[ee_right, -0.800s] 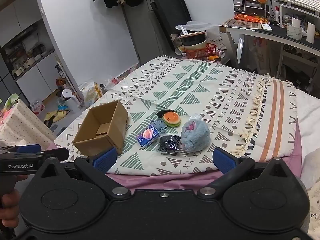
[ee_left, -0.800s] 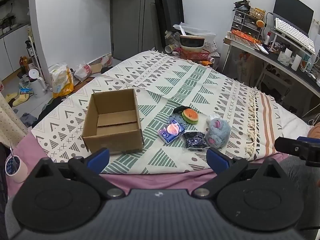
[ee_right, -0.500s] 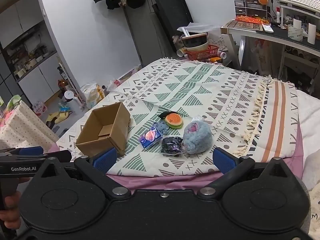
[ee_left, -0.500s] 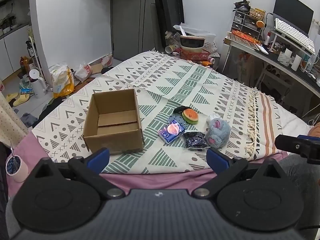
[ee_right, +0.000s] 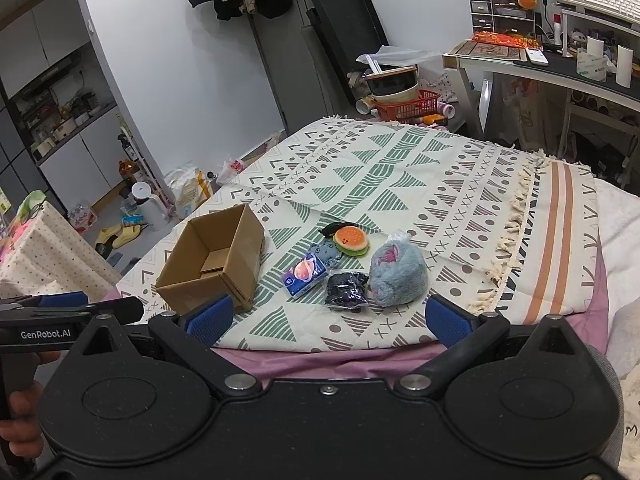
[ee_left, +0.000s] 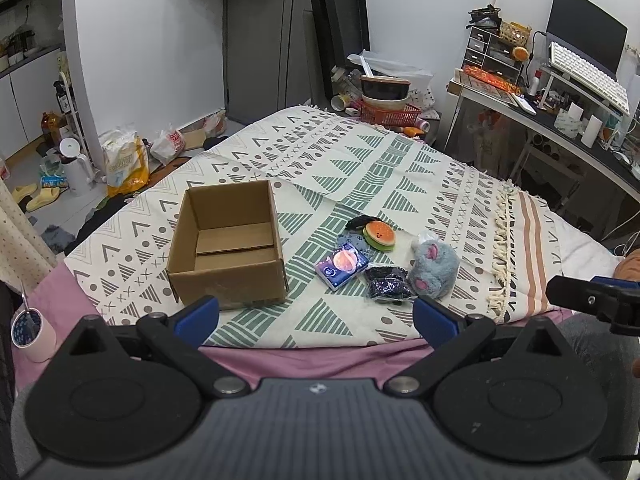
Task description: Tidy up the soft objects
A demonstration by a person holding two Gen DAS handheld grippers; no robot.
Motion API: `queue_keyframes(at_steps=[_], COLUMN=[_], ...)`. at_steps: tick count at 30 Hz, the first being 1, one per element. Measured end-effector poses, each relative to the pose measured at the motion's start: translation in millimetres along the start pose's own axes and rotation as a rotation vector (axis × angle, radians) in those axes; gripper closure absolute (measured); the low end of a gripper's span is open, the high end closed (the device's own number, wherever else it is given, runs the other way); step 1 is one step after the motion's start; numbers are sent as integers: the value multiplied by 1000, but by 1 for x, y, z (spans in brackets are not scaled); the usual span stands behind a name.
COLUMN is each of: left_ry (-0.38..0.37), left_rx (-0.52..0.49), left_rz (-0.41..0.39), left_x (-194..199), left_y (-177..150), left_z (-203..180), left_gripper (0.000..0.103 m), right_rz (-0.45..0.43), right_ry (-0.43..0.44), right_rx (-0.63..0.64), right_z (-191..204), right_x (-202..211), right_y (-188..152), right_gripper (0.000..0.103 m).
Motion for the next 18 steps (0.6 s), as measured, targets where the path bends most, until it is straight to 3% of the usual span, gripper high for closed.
queue_keyframes(at_steps=[18], left_ry=[-3], left_rx=[-5], left_rz=[-1], left_x=[3], left_y=[2], left_z=[-5], left_gripper=[1], right_rz=[4], right_ry=[-5], right_rx=[-5], right_z=[-2], right_x=[4], right_y=[-2], right_gripper=[0])
Point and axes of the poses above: each gripper's, at about its wrist camera, not at the fingertips, and x roughly against the way its jaws point, z to its left, y to its top, the point moved 5 cm from there along -x, roughly the way its jaws point, and after that the axes turned 11 degrees about -z, right-handed, at the moved point
